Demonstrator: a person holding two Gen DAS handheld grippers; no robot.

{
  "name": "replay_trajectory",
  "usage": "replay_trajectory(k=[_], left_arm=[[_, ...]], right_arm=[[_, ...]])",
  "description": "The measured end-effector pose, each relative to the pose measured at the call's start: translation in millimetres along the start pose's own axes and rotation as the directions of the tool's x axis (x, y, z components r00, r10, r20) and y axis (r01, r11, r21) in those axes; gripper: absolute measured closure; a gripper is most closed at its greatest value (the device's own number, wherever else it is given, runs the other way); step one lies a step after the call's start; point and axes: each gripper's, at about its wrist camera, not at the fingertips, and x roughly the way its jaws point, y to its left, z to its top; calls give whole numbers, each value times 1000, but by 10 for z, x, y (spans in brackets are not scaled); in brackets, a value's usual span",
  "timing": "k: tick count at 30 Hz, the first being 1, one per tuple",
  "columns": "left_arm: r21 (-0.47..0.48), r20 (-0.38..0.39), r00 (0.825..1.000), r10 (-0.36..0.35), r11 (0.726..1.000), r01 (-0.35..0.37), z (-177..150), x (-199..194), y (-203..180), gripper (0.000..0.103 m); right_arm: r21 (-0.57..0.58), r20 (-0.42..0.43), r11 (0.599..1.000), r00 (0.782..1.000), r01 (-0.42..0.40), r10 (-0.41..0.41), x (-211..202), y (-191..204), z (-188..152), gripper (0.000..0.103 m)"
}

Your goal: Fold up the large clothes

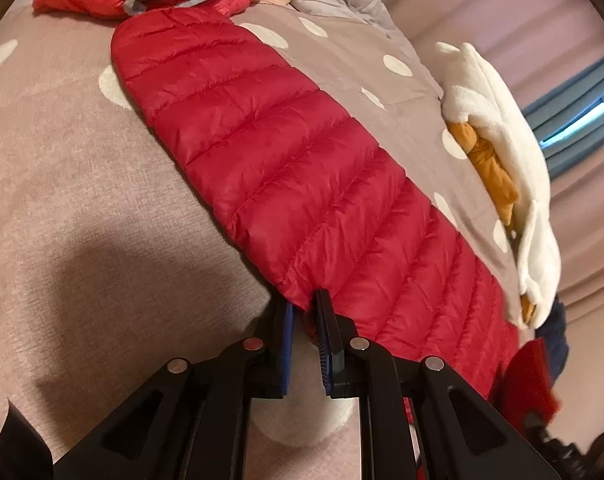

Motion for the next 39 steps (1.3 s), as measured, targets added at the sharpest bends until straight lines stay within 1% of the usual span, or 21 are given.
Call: replay_trajectory(k=[1,2,4,6,10,12,14,16,17,18,20,21,23,24,25,26,29,30,33,36,39], left_arm=[[-13,-4,1000,-12,1000,12,13,10,5,88],[-34,-11,1000,-28,999,27,26,18,24,88],[-60,-20,999,-47,997,46,43,20,69,88],[-56,-23,999,-48,997,46,46,18,65,88],[-15,-7,1000,-20,1000,20,23,6,15,88],[10,0,1000,-3,1000,3,15,7,-19,88],[26,6,1000,9,1000,-9,10,9,-34,88],[30,14,1000,17,999,-17,9,10,-37,88],[29,18,1000,21,999,-22,4,11,-39,88],[30,21,999,25,999,-25,3,12,-41,88],[34,29,999,34,999,-35,-8,15,-54,88],[40,35,999,40,998,-41,-14,16,-65,88],[56,47,997,54,997,-57,-28,15,-86,88],[64,51,997,61,996,-64,-35,15,-96,88],[75,57,996,69,994,-73,-40,17,-112,88],[80,61,995,73,994,-77,-44,17,-118,88],[93,73,994,85,991,-92,-55,21,-138,88],[98,76,993,89,990,-96,-55,23,-145,88],[114,86,992,98,988,-107,-63,31,-161,88],[130,97,989,110,984,-122,-83,34,-182,88],[136,102,988,115,982,-128,-99,27,-185,88]], right_arm=[[22,-10,1000,1000,-19,20,14,-46,-3,76],[36,-12,999,999,-31,32,18,-64,-3,65],[69,3,997,999,-41,41,-53,-154,7,53],[60,41,998,999,-20,17,-168,-180,36,53],[22,72,999,997,38,-39,-311,-188,47,52],[15,93,999,994,52,-53,-376,-234,47,52],[18,109,996,990,83,-85,-434,-312,65,52],[29,115,986,980,163,-166,-503,-434,94,55],[27,120,982,975,184,-186,-525,-478,104,60],[14,143,975,964,224,-223,-584,-553,108,63],[-3,168,960,946,280,-276,-639,-675,117,76],[-5,182,942,926,336,-330,-681,-790,116,78],[4,192,915,898,404,-397,-725,-975,99,86],[12,184,905,889,424,-419,-732,-1082,87,88],[21,174,899,884,437,-433,-737,-1190,79,92],[27,169,895,880,446,-443,-742,-1260,73,93],[84,149,862,849,500,-507,-784,-1608,26,93],[104,143,856,844,506,-516,-804,-1691,20,93],[154,123,850,843,504,-523,-846,-1933,-6,93],[160,138,826,816,540,-561,-881,-2069,-16,93],[187,132,819,813,542,-568,-900,-2231,-15,94]])
